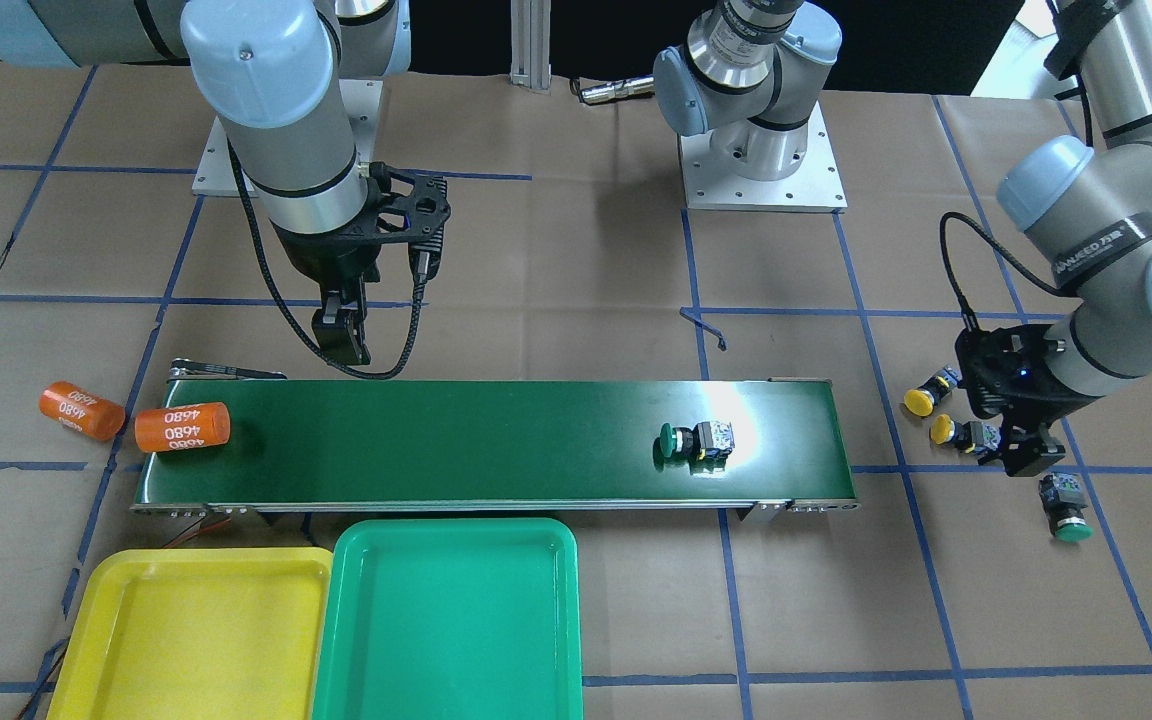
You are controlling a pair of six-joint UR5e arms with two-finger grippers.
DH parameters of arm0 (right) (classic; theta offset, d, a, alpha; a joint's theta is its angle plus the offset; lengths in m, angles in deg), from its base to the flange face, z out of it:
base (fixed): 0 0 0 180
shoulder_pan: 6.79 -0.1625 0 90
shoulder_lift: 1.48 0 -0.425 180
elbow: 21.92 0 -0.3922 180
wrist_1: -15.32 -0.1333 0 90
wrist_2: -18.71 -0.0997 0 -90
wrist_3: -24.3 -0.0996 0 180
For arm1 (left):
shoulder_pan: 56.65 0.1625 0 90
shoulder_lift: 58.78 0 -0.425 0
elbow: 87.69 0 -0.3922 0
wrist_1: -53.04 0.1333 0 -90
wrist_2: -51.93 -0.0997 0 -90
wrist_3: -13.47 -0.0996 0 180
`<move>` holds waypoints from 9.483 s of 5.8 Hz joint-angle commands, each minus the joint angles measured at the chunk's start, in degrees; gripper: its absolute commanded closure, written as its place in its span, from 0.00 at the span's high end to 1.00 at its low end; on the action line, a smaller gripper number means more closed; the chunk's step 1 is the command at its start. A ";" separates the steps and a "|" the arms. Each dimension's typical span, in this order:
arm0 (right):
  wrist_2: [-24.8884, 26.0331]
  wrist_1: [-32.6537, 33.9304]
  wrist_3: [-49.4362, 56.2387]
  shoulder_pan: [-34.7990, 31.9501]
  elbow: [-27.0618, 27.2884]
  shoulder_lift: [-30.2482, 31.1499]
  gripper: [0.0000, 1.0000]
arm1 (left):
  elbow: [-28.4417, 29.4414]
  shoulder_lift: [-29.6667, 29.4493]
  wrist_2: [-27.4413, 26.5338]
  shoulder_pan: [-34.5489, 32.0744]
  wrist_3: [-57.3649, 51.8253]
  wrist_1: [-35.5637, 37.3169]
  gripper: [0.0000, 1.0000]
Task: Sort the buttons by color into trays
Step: 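Grasp the green button with the right gripper while the left grasps a yellow one, then drop the green button into the green tray while the left places yellow on belt, then grasp a second yellow button with the left gripper while the right returns to the belt, then grasp the yellow button on the belt with the right gripper, then drop the yellow button into the yellow tray while the left places another on the belt, then reach the right gripper to the second yellow button on the belt while the left returns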
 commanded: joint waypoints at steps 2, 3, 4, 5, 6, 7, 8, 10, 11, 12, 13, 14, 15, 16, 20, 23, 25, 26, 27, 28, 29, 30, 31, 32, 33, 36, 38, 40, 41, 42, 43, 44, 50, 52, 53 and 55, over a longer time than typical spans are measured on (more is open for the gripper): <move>0.00 16.88 -8.25 -9.77 -3.57 -12.92 1.00 | -3.78 -2.10 0.53 5.32 -6.72 4.93 0.95; 0.00 17.29 -14.38 -13.20 -9.08 -18.20 1.00 | -4.58 -2.80 0.88 5.32 -8.90 5.91 0.94; 0.09 17.21 -17.22 -15.07 -14.27 -22.25 1.00 | -4.67 -4.46 1.41 5.14 -11.27 8.45 0.94; 0.09 17.38 -18.99 -16.39 -15.28 -24.81 1.00 | -4.94 -5.78 1.41 5.06 -13.64 9.78 0.95; 0.18 17.38 -17.97 -16.58 -15.29 -25.45 1.00 | -5.90 -6.23 1.41 4.79 -14.01 11.53 0.95; 0.70 17.12 -15.17 -16.49 -14.07 -25.63 1.00 | -6.69 -6.41 1.41 4.88 -15.75 13.20 0.93; 1.05 17.03 -13.23 -15.27 -11.97 -24.94 1.00 | -6.78 -6.58 1.50 4.88 -15.86 13.65 0.72; 1.15 16.94 -12.95 -11.41 -6.61 -21.79 1.00 | -6.87 -6.32 1.15 4.88 -15.68 13.66 0.11; 0.97 17.03 -12.95 -10.09 -3.89 -20.63 0.93 | -6.44 -5.36 0.98 4.53 -15.16 13.75 0.06; 1.23 16.86 -12.95 -9.29 -3.08 -19.67 0.63 | -5.65 -3.70 0.54 3.66 -12.37 13.05 0.05; 1.23 15.98 -12.77 -8.85 -2.98 -18.87 0.40 | -5.29 -0.99 0.80 1.30 -7.47 10.43 0.05; 3.06 16.06 -12.16 -8.41 -3.07 -18.60 0.12 | -4.16 1.48 1.06 -4.29 -0.38 6.49 0.04; 3.78 16.15 -11.46 -7.71 -3.16 -17.38 0.08 | -1.36 3.24 1.15 -9.05 7.61 1.84 0.04; 4.91 17.46 -8.41 -7.35 -5.42 -17.02 0.09 | -0.38 2.39 1.24 -11.79 14.22 0.23 0.05; 4.66 21.34 -3.10 -1.73 -25.88 -35.26 0.14 | -1.69 0.27 1.33 -22.28 31.86 1.70 0.22; 4.40 19.33 -3.54 -1.55 -26.80 -34.79 1.00 | -1.78 2.10 0.80 -18.44 31.08 1.36 0.98; 4.22 5.41 -4.42 -1.64 -25.93 -26.55 1.00 | -3.34 6.21 0.36 -7.91 30.02 -3.00 0.99; 4.13 -1.10 -5.03 -2.42 -24.97 -21.81 1.00 | -8.32 9.21 -2.60 -4.99 30.37 -1.73 0.99; 3.87 -4.29 -7.12 -2.78 -21.56 -17.41 1.00 | -10.80 8.19 -3.67 -0.70 29.76 4.11 0.99; 3.70 -3.54 -9.49 -4.43 -17.00 -14.85 1.00 | -12.57 5.05 -3.51 1.34 26.10 11.04 0.98; 3.69 -0.93 -15.43 -7.93 -14.61 -14.65 1.00 | -14.94 1.62 -3.42 3.10 22.15 18.94 0.98; 3.61 3.97 -19.41 -11.18 -14.41 -15.95 1.00 | -18.18 0.11 -1.24 6.34 19.93 23.02 0.97; 3.35 6.55 -23.45 -14.87 -14.50 -18.49 1.00 | -19.43 -0.43 -0.53 7.33 18.69 25.41 0.92; 2.73 12.84 -26.28 -17.26 -14.67 -21.64 1.00 | -19.79 -0.34 -0.34 6.56 17.55 25.61 0.86; 2.73 15.16 -26.74 -17.89 -14.67 -23.42 1.00 | -19.97 -0.17 -0.17 6.37 17.89 25.35 0.86; 3.42 16.93 -18.68 -15.28 -9.42 -23.53 1.00 | -23.83 2.03 -0.26 7.25 17.80 25.35 0.90; 3.43 17.73 -18.75 -12.45 -6.95 -23.35 0.75 | -24.28 2.12 -0.17 7.16 16.93 25.44 0.61; 3.52 16.69 -16.92 -9.74 -6.76 -20.99 0.17 | -23.75 2.21 -0.17 6.64 16.75 25.44 0.04; 3.87 16.59 -14.55 -8.24 -6.68 -19.93 0.10 | -22.18 4.12 -0.43 6.29 16.57 25.09 0.01; 3.87 16.77 -10.79 -5.97 -6.94 -18.87 0.09 | -17.73 7.27 -0.17 4.02 16.66 17.43 0.01; 3.87 17.11 -4.83 -1.59 -7.63 -17.65 0.10 | -9.33 7.48 2.18 -2.79 17.70 7.08 0.01; 3.61 18.34 3.41 4.63 -8.51 -18.07 0.10 | -3.59 5.13 1.94 -10.60 18.15 2.89 0.01; 3.34 22.40 20.46 17.44 -18.89 -30.30 1.00 | -2.83 0.62 -4.39 -27.55 32.64 3.73 0.93; 3.60 17.07 8.04 11.24 -17.32 -24.35 1.00 | -1.70 1.85 -4.12 -23.63 29.69 3.55 0.99; 3.61 13.20 0.14 5.37 -15.48 -20.57 1.00 | -1.95 3.68 -3.25 -16.90 25.58 3.29 0.99; 3.70 9.13 -12.46 -4.76 -14.41 -17.02 1.00 | -1.34 3.79 -1.41 -1.26 28.85 5.55 0.99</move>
